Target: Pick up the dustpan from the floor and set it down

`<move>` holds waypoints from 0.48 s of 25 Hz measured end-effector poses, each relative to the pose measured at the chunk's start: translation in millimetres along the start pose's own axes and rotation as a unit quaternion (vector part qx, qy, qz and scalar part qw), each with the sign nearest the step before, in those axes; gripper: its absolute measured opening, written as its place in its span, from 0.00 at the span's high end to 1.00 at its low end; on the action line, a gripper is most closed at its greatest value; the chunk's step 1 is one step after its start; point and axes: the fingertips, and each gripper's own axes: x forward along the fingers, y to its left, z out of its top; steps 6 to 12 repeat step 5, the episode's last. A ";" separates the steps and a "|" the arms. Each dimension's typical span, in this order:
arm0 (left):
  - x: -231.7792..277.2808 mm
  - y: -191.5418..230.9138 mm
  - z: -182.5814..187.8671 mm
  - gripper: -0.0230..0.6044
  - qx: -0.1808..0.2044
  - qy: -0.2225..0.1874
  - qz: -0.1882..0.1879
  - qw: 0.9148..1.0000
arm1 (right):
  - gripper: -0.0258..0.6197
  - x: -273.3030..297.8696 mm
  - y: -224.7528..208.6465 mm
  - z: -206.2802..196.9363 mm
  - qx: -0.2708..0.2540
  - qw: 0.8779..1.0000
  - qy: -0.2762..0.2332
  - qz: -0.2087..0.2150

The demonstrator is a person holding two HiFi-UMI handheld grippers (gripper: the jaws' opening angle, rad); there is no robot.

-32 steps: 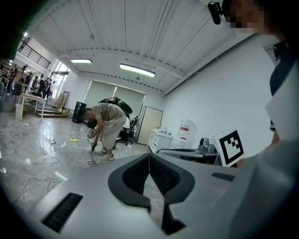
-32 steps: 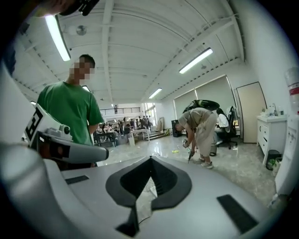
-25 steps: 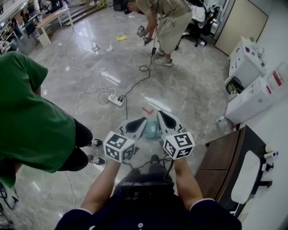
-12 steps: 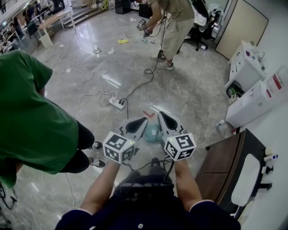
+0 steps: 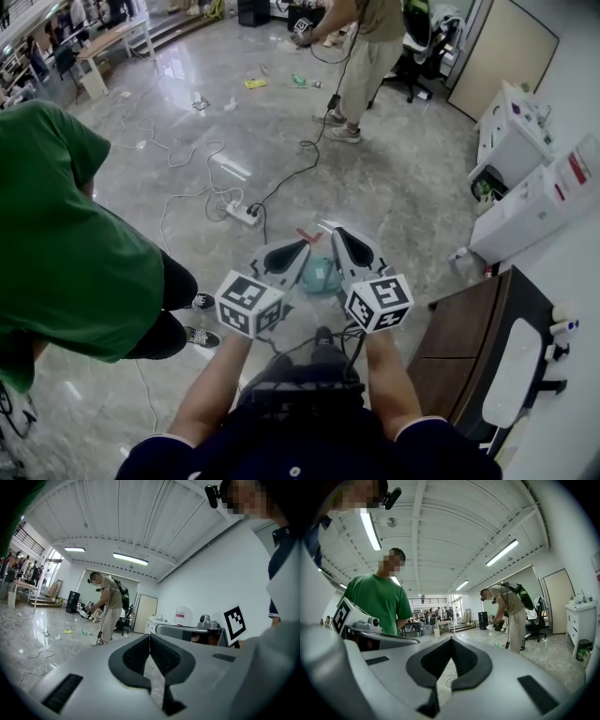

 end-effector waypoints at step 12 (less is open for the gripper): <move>2.2 1.3 4.2 0.94 0.000 -0.004 -0.002 1.000 | 0.95 2.7 -0.7 3.0 -0.002 1.000 0.000 0.000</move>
